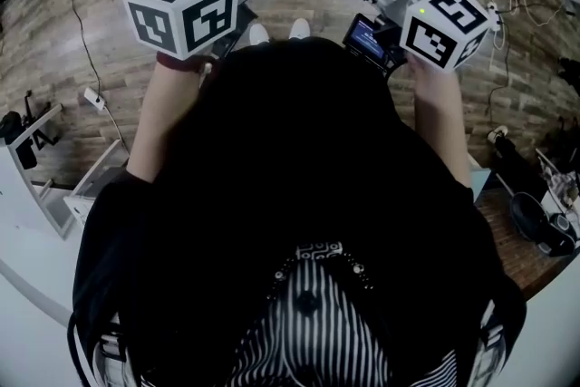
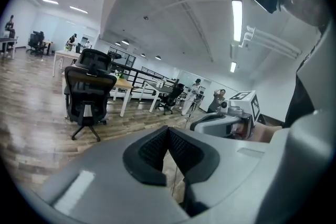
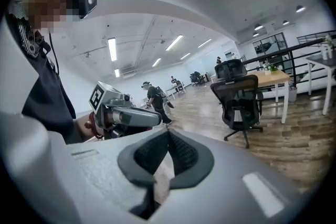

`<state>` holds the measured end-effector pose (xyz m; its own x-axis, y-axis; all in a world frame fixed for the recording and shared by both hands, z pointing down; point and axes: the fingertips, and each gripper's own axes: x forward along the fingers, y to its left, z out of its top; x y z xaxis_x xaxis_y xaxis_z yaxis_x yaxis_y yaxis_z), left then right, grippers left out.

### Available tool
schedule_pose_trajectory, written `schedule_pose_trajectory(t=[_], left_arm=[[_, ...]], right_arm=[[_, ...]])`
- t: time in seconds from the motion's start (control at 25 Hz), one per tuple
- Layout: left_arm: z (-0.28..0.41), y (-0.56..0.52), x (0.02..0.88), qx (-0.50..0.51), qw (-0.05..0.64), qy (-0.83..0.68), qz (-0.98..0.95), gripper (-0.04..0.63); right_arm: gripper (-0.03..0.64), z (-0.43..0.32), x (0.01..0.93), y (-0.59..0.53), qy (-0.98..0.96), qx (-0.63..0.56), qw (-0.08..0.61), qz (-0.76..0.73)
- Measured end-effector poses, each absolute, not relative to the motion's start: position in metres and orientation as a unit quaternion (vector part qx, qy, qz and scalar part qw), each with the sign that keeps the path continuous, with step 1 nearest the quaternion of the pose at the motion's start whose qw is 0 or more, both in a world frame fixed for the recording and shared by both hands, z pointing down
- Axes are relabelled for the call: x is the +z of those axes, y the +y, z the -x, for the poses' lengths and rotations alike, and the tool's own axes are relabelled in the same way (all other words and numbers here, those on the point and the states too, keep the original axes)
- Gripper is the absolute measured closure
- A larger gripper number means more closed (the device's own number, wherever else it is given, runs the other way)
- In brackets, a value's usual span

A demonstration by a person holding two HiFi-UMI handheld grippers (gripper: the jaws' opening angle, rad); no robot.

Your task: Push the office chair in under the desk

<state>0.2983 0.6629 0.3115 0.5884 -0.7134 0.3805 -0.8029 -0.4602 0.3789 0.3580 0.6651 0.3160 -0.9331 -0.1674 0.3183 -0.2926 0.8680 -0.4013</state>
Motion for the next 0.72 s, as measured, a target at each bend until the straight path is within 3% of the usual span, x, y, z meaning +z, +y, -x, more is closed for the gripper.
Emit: schedule_pose_trajectory(t=[0.28, 0.72], left_arm=[[-0.318, 0.64, 0.307, 0.083, 0.244, -0.471, -0.844, 0.597], [-0.315, 0.597, 0.328, 0.073, 0.268, -0.461, -0.843, 0.595]], right_arm=[[0.617, -0.387, 0.32, 0.636, -0.956, 0.242, 0.121, -0.116], [0.617, -0.404, 0.354, 0.579, -0.938, 0.26, 0.144, -0.178]])
